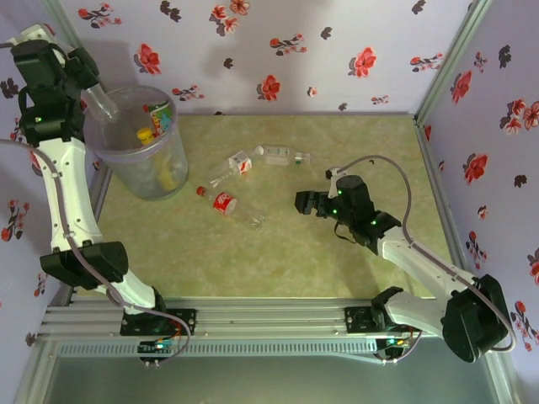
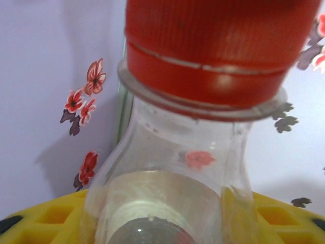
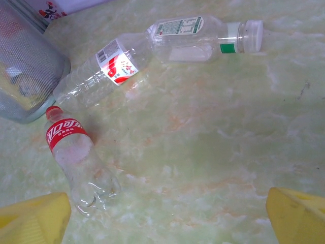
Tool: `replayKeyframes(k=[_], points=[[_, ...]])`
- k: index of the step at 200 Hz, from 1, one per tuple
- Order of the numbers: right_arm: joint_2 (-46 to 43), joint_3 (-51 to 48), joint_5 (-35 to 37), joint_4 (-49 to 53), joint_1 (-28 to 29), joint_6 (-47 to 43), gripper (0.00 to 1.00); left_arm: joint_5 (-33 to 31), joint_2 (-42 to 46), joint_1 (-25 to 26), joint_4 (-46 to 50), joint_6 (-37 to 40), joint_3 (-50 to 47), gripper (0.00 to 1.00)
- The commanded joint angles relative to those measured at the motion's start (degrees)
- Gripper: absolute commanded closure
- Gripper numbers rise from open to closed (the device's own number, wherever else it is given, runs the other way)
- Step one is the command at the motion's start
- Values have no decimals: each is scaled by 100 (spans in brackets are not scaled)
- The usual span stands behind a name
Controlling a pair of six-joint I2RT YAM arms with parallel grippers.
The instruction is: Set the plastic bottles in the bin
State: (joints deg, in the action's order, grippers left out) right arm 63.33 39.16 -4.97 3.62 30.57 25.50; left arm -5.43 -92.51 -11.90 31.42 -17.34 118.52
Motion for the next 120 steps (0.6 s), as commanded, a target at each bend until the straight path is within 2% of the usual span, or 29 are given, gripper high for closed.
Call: replayKeyframes(k=[1,63,120], points=[[31,-23,-74,-221,-68,-141,1,-209,-153,-27,-567,388,-437,100],[134,-22,-120,-225,-121,-147,1,-107,-250,4,-1284,629,-1627,100],[128,-10,-160,-203,-147,-177,1,-388,-171,47,-1984,933,-2751,100]])
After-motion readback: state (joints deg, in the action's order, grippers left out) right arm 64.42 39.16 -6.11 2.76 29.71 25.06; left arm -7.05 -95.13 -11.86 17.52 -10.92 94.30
